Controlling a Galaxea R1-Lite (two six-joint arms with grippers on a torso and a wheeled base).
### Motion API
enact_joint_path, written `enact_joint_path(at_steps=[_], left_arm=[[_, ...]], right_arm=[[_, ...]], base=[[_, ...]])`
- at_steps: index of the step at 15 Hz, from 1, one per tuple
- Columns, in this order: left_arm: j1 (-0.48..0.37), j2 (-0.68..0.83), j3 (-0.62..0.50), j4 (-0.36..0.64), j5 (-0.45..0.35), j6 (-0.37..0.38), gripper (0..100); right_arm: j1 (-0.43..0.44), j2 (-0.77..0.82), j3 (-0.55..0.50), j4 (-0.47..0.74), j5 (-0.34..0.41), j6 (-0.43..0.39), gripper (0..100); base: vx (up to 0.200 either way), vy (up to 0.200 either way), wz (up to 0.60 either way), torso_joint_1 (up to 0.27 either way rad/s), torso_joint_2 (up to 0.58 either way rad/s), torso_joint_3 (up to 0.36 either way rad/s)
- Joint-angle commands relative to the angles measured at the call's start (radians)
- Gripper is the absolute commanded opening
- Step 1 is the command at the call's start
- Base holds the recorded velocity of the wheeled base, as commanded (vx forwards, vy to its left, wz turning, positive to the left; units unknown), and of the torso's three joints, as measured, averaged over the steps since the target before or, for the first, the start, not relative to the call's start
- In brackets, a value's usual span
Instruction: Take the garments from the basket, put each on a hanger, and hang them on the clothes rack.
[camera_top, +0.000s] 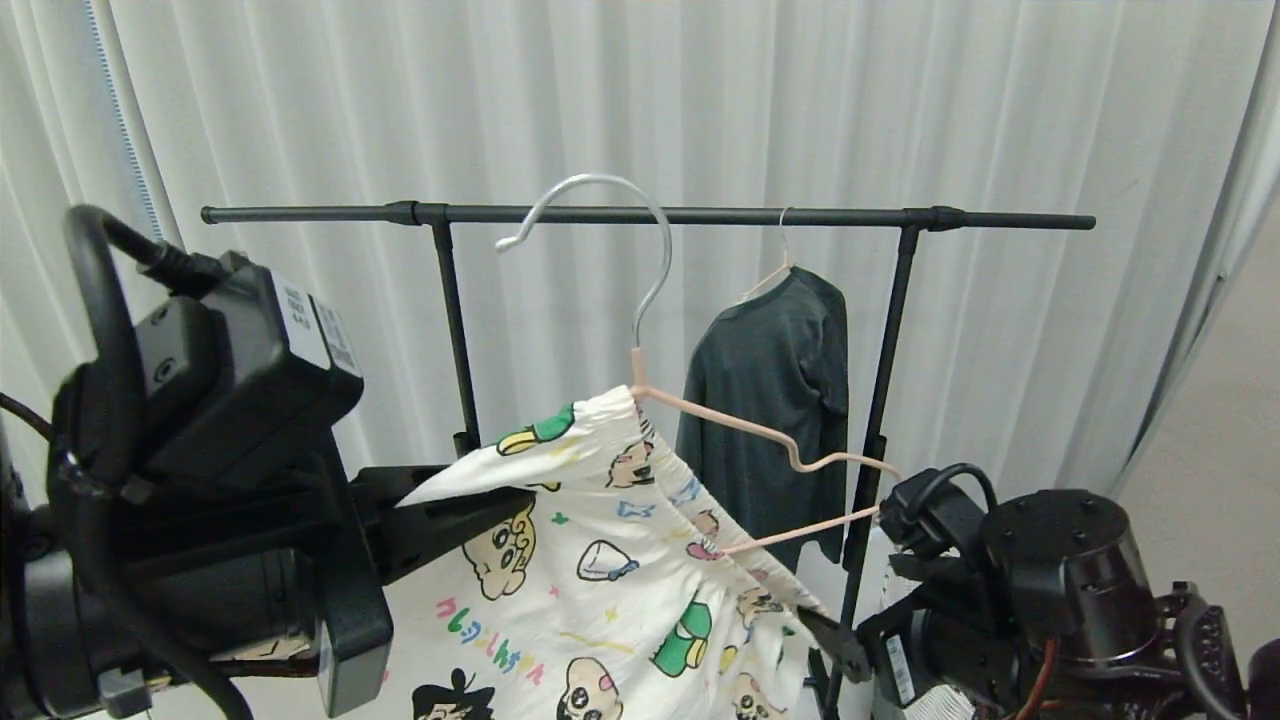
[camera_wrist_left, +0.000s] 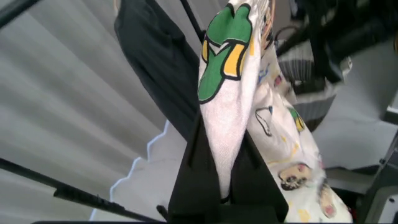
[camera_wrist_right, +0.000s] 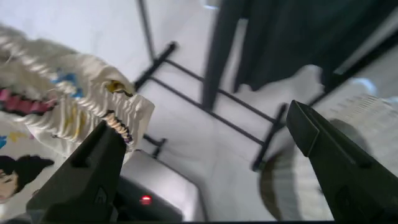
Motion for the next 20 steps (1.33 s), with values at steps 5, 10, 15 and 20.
enact_joint_path(at_steps=[5, 10, 15, 20], left_arm=[[0.002, -0.065, 0.148, -0.002, 0.011, 0.015, 0], [0.001, -0.055, 0.246, -0.002, 0.089, 0.101, 0], [0.002, 0.018, 0.244, -0.003, 0.215, 0.089, 0], [-0.013, 0.015, 0.246, -0.114, 0.146, 0.050, 0]], right_arm=[[-0.129, -0.077, 0.022, 0.002, -0.023, -0.034, 100], [-0.124, -0.119, 0.022, 0.002, -0.019, -0.085, 100], [0.000, -0.159, 0.022, 0.004, -0.010, -0.091, 100], [0.146, -0.165, 0.019, 0.004, 0.099, -0.122, 100]], base=[[0.000, 0.000, 0.00, 0.000, 0.00, 0.000], [0.000, 0.000, 0.00, 0.000, 0.00, 0.000], [0.000, 0.000, 0.00, 0.000, 0.00, 0.000], [0.000, 0.000, 0.00, 0.000, 0.00, 0.000]])
